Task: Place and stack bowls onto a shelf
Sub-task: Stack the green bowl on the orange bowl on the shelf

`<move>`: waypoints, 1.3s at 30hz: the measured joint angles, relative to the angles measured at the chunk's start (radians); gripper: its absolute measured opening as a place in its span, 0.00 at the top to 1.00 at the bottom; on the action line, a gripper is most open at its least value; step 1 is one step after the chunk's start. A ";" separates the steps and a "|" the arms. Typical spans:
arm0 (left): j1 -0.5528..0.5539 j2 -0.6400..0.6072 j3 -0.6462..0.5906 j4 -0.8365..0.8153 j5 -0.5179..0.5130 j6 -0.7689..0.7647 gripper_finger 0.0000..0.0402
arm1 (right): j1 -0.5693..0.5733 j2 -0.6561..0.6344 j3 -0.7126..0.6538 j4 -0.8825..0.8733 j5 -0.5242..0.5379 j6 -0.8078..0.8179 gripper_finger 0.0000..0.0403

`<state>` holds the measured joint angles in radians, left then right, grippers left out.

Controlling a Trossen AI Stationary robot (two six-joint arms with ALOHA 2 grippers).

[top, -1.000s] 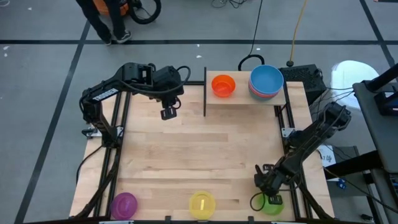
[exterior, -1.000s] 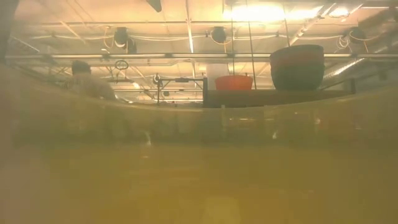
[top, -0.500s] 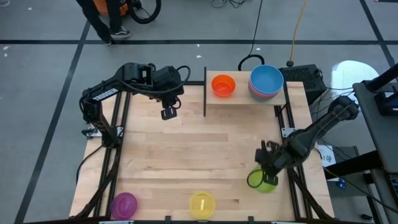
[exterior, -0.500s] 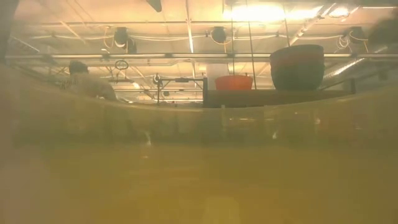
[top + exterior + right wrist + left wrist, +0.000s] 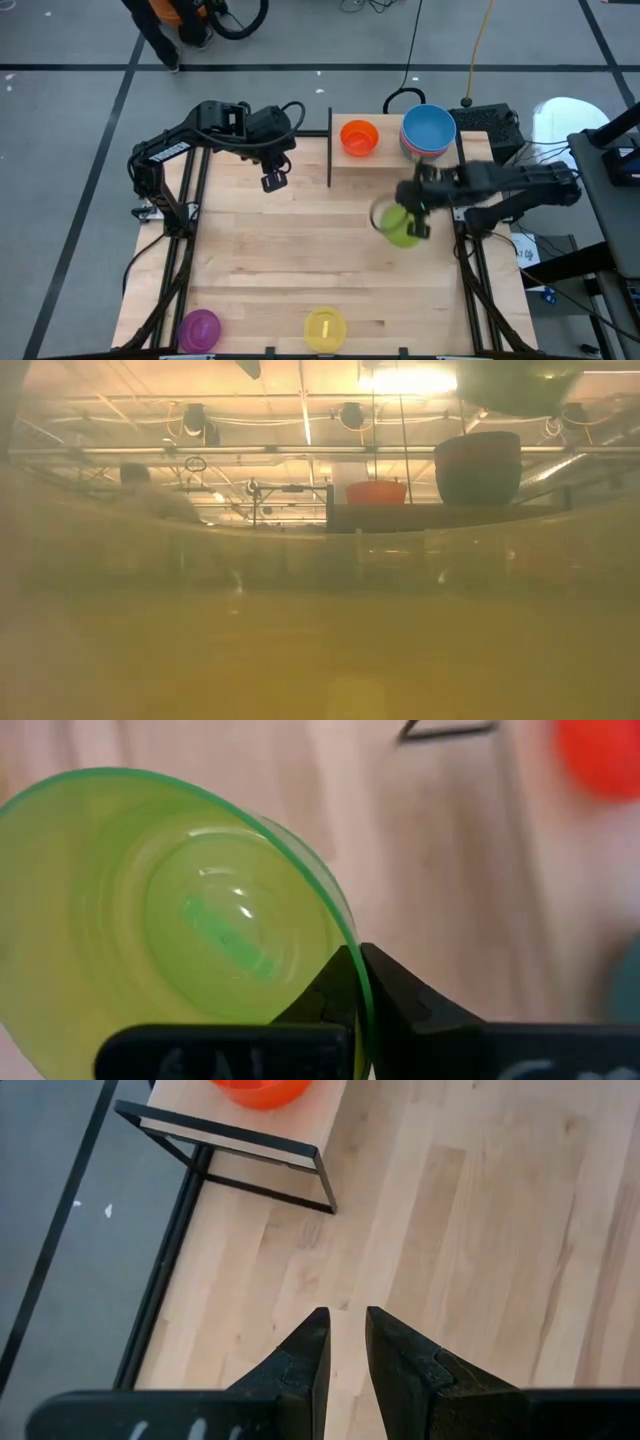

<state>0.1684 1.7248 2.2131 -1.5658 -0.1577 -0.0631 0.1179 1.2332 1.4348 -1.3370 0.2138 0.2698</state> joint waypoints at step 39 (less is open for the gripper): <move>0.000 0.000 0.000 0.000 0.000 -0.071 0.82 | -0.786 0.467 0.403 0.360 -0.219 -0.728 1.00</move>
<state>0.1684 1.7248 2.2131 -1.5658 -0.1581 -0.1345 -0.6681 1.7002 1.8378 -0.9767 -0.0049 -0.4583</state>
